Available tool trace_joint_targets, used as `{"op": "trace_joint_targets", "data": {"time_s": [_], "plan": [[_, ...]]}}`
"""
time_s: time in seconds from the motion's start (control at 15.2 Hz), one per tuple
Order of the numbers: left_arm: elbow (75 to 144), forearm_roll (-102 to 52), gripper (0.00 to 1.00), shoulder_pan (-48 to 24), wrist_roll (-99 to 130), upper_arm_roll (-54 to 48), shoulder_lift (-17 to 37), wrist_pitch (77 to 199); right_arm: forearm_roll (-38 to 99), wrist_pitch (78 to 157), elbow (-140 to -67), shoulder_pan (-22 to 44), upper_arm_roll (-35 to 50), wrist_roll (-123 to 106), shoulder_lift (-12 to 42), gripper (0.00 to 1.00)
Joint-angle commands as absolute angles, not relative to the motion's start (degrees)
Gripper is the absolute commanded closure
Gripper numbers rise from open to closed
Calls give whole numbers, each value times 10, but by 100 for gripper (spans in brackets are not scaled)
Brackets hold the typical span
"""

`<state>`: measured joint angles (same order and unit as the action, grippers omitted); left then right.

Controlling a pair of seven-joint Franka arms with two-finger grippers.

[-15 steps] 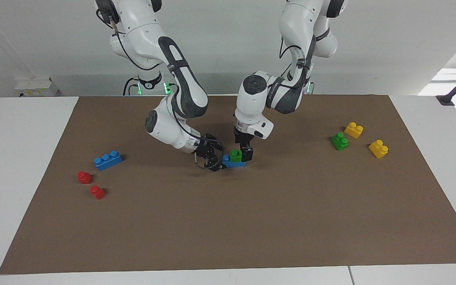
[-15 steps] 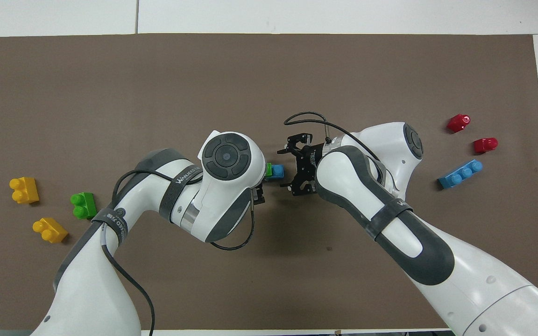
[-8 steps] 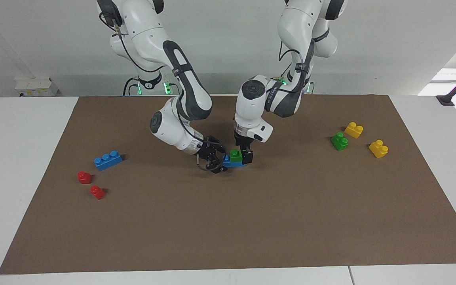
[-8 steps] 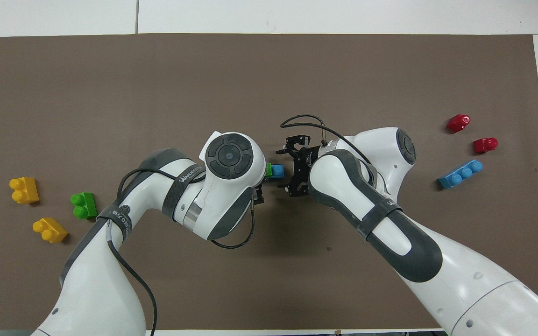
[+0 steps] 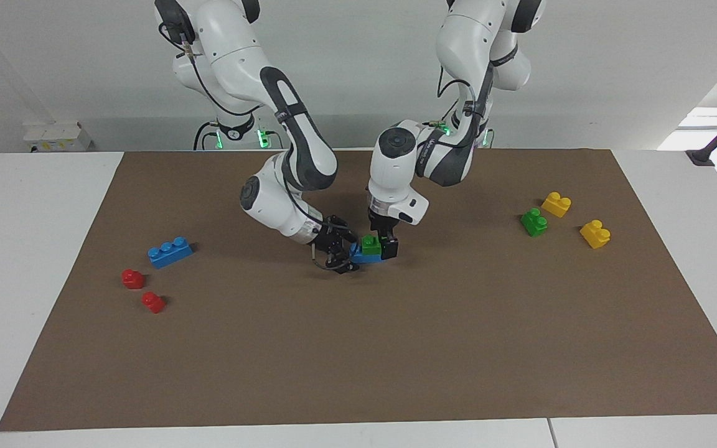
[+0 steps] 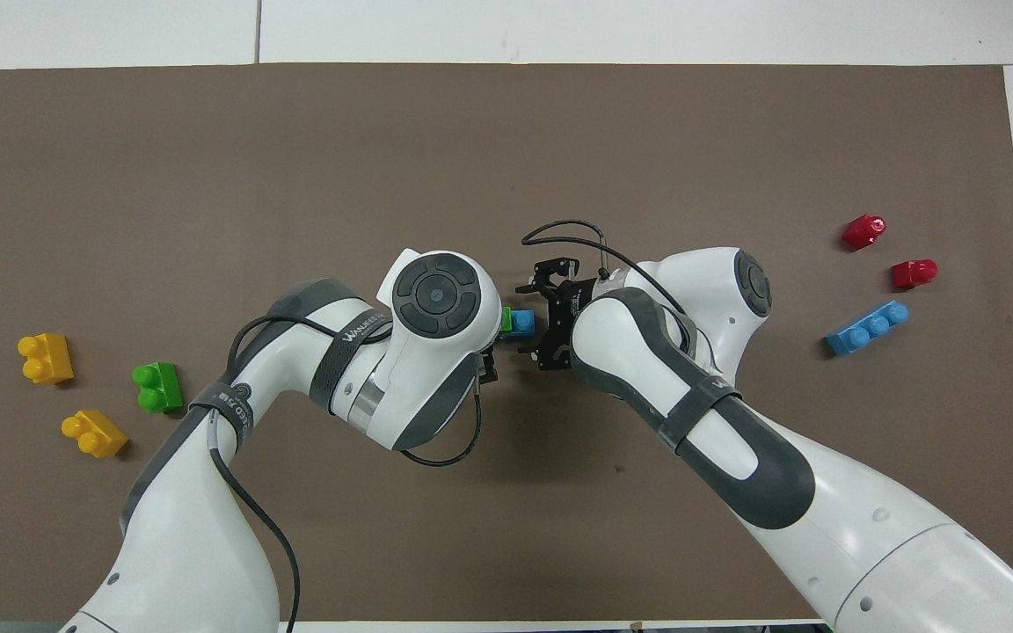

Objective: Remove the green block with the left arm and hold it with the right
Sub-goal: 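Close the right gripper on the blue block while the left gripper holds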

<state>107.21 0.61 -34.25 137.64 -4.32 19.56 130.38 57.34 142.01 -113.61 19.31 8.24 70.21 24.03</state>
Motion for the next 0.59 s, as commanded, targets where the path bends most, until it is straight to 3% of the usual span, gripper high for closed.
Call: {"op": "trace_joint_targets", "data": {"time_s": [0.0, 0.2, 0.33, 0.39, 0.52], "plan": [[1070, 18, 0, -353, 1390, -35, 195, 1297, 602, 1433, -1139, 198, 81, 696, 240, 32], [1070, 18, 0, -353, 1390, -35, 193, 1294, 606, 1453, -1137, 199, 81, 696, 243, 59], [1070, 18, 0, -353, 1390, -35, 192, 1293, 606, 1469, -1129, 206, 82, 695, 247, 90], [1070, 18, 0, -353, 1390, -35, 192, 1292, 608, 1476, -1122, 208, 81, 696, 251, 100], [1070, 18, 1, -352, 1390, -35, 192, 1292, 608, 1486, -1123, 209, 81, 695, 252, 100]]}}
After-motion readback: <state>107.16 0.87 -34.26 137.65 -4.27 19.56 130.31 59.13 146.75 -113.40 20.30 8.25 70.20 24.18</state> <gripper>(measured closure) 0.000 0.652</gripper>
